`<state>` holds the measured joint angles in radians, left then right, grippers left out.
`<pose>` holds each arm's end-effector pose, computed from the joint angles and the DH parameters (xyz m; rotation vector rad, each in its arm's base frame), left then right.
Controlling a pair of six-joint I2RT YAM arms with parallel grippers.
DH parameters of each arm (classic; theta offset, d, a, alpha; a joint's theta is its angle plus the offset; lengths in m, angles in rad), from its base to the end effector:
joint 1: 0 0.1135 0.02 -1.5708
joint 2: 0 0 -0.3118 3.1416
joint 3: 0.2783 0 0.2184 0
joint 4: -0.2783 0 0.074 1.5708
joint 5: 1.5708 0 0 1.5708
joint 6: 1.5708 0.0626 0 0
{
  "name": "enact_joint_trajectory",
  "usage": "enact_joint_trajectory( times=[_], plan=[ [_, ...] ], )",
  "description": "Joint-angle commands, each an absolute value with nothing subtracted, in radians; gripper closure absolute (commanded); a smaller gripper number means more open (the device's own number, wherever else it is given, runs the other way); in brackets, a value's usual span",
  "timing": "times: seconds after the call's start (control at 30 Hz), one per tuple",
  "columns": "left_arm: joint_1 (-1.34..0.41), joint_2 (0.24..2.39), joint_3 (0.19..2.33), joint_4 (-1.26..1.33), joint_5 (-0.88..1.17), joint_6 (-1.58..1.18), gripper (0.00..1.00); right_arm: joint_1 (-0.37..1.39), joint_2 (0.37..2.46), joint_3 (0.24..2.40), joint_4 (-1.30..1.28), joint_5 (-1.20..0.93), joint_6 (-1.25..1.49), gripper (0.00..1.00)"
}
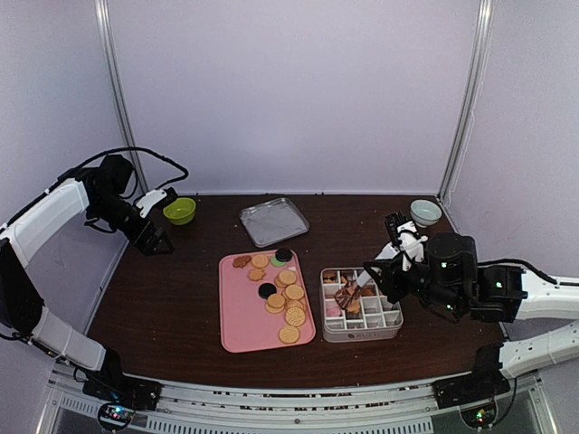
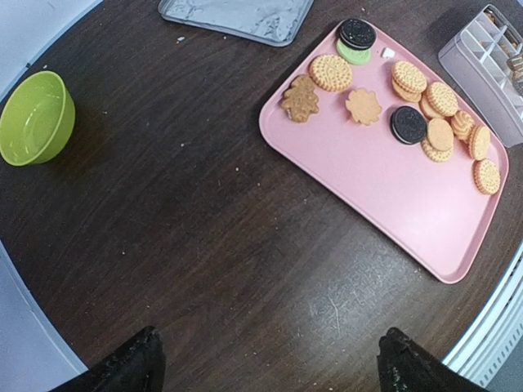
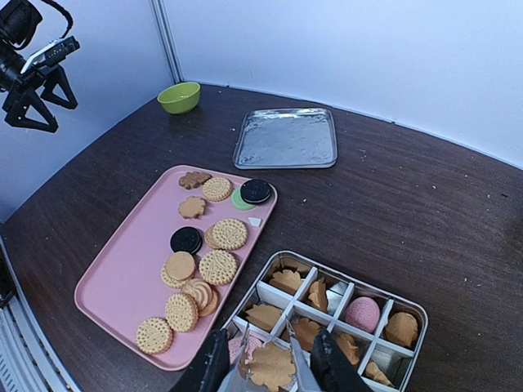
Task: Pack the cookies
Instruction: Place the fake cookies in the empty pocket of the box.
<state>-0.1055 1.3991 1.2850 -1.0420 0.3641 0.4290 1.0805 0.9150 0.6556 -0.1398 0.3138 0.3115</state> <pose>0.2319 -0.0470 0.3352 0.7988 2.5289 -0.3917 0.0977 0.1420 0.3128 -0.5523 1.9213 0.6044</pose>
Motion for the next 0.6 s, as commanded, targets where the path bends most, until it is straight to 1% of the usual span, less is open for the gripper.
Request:
enact_joint_trajectory(
  times=[0.0, 0.57],
  plan=[
    [-0.098, 1.404, 1.310, -1.045, 0.384, 0.446, 0.07, 1.085, 0.901, 0.664, -0.128, 0.351, 0.303, 0.71],
    [-0.097, 1.399, 1.315, -1.045, 0.387, 0.448, 0.06, 1.085, 0.920, 0.732, -0.158, 0.343, 0.263, 0.65]
  ],
)
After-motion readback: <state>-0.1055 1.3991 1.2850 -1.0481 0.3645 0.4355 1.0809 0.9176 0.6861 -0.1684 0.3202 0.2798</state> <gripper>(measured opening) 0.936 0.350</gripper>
